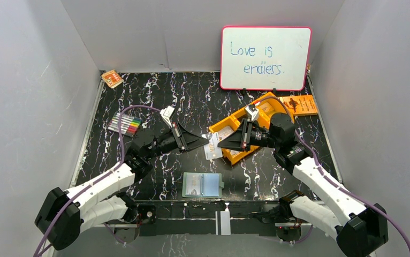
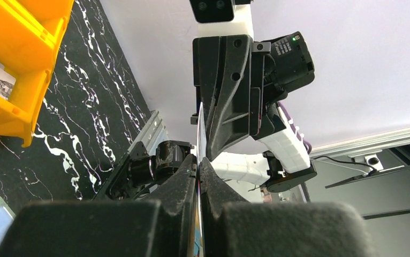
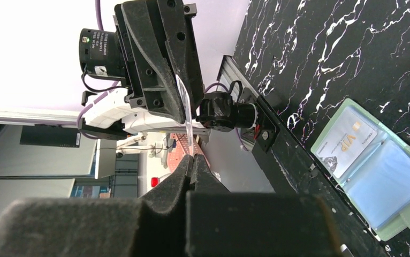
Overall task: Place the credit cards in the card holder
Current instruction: Pick up the credit card from the storage box, then turn over the card slot in the card holder.
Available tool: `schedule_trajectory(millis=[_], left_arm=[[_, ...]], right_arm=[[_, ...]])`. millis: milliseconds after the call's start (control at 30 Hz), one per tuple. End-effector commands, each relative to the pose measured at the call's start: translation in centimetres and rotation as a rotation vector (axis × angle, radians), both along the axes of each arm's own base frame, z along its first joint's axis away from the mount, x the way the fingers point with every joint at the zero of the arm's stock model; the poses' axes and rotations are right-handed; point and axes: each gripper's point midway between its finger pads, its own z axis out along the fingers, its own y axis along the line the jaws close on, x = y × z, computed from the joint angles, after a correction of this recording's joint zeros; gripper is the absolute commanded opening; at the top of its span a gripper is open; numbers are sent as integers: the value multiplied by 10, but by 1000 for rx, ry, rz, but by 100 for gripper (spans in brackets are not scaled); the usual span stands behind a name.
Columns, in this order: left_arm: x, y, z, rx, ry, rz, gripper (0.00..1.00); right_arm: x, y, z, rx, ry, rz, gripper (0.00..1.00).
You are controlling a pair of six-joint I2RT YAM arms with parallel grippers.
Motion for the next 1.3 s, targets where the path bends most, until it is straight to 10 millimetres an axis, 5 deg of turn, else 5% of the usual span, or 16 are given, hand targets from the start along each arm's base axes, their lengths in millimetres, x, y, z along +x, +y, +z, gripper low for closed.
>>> schedule_trajectory(millis=[0,100,200,333,567,733,867,1267], left_arm=[[-8,-3,19,-34,-45,-55,0],[-10,-2,14,-14,-35,-59,4],[-9,1,5,39,-26,-39,24],[-3,15,-13,168,-4,52,69],[2,55,-64,532,53,180,86],[-11,60,-99,708,82,145,88],[-22,43,-120,826,82,90,86],[-27,14,-168,1059,73,9,67]], right_arm=[[0,1,30,52,-120,14,0],[-3,0,32,52,-150,22,0],[-2,-5,29,3,-176,-7,0],[-1,-17,4,-137,-142,-56,0],[-10,-37,-57,-317,-32,-102,0],[-25,-41,-97,-383,58,-87,0],[-36,-44,-125,-465,118,-66,0],[-63,-51,-162,-549,190,-36,0]])
